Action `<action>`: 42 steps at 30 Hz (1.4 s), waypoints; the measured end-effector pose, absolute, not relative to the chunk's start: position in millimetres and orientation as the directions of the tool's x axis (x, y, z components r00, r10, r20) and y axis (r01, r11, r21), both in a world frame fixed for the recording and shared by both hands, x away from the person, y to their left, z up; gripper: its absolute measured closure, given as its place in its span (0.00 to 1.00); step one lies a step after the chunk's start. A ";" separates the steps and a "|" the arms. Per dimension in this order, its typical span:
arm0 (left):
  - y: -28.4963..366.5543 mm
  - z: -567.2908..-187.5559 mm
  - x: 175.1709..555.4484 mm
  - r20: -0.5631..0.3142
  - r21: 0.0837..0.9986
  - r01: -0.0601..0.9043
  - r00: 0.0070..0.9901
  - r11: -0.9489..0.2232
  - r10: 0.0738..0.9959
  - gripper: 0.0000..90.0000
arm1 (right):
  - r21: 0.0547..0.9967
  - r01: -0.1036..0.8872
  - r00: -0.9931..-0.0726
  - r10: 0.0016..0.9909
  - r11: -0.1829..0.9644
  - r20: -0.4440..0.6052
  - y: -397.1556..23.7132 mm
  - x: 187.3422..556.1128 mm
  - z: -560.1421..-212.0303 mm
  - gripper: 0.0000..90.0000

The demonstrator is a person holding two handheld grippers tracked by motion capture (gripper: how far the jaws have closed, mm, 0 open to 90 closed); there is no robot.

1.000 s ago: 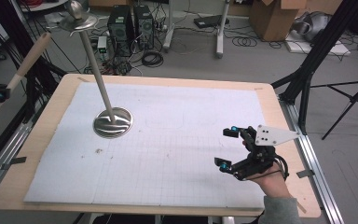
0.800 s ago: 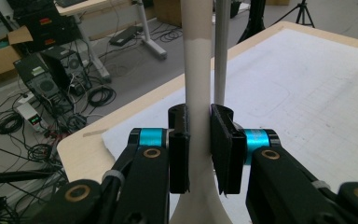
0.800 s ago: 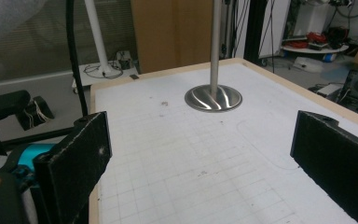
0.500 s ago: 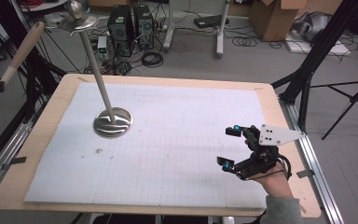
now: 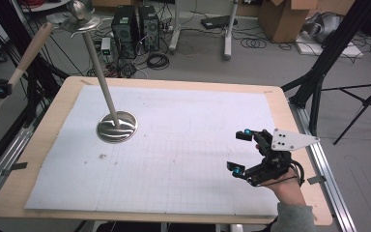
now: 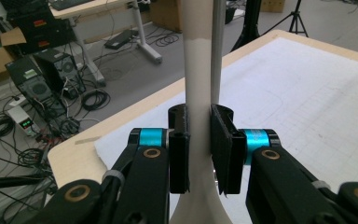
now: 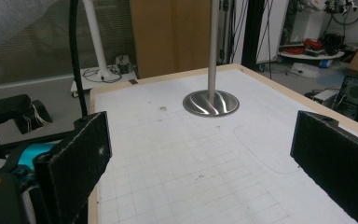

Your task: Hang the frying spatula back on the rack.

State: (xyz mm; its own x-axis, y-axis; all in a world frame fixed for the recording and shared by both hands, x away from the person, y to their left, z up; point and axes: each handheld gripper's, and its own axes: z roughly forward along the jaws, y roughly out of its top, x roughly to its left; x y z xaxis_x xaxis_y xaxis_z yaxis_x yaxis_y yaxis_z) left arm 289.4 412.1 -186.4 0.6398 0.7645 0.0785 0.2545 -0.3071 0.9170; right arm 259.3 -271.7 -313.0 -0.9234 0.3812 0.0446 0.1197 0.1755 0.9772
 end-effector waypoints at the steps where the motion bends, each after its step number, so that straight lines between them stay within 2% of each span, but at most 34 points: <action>1: 411.4 -186.7 290.1 0.076 0.917 0.256 0.643 -0.307 0.762 0.86 | 0.977 0.119 -0.924 0.380 0.176 0.044 -271.5 259.3 -313.0 0.04; 27: 399.7 -205.5 300.7 0.035 0.914 0.270 0.690 -0.302 0.723 0.86 | 0.979 0.114 -0.928 0.370 0.167 0.046 -269.5 259.0 -311.8 0.04; 42: 387.0 -212.9 313.1 0.034 0.903 0.297 0.669 -0.310 0.742 0.86 | 0.978 0.121 -0.925 0.377 0.169 0.049 -270.9 259.4 -313.0 0.04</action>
State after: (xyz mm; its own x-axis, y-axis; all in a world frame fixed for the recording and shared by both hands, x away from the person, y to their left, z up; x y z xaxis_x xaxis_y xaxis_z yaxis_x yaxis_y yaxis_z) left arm 313.1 387.0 -212.9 0.6690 0.7425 0.0344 0.2975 -0.3098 0.9031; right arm 259.4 -270.9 -313.0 -0.9250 0.3768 0.0494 0.1210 0.1688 0.9782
